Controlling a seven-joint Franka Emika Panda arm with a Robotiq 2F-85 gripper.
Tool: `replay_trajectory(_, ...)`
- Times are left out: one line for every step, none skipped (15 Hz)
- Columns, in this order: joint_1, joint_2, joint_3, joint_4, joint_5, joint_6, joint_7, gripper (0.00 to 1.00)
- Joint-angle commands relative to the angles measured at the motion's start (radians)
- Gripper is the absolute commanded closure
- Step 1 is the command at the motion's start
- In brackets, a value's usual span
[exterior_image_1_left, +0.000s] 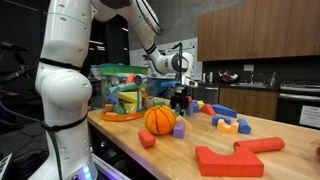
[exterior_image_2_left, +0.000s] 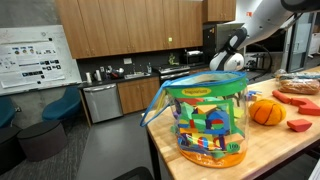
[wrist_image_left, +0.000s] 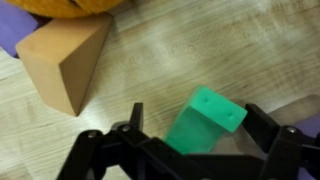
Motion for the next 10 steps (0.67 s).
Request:
replay_trajectory(0.019,-0.038,0.001,-0.02,-0.026,0.01,0.047,0.25)
replay_trajectory(0.021,-0.041,0.003,-0.019,-0.025,0.008,0.044,0.27)
replay_trajectory(0.023,-0.044,0.006,-0.018,-0.023,0.004,0.042,0.32)
replay_trajectory(0.026,-0.046,0.008,-0.017,-0.022,0.002,0.041,0.4)
replay_trajectory(0.026,-0.048,0.009,-0.016,-0.017,-0.001,0.035,0.47)
replay_trajectory(0.027,-0.05,0.01,-0.015,-0.013,-0.002,0.031,0.55)
replay_trajectory(0.026,-0.053,0.011,-0.016,-0.009,-0.002,0.029,0.64)
replay_trajectory(0.027,-0.053,0.012,-0.013,-0.007,-0.003,0.028,0.71)
replay_trajectory(0.027,-0.051,0.013,-0.011,-0.004,-0.007,0.025,0.78)
replay_trajectory(0.026,-0.051,0.015,-0.01,0.001,-0.008,0.017,0.85)
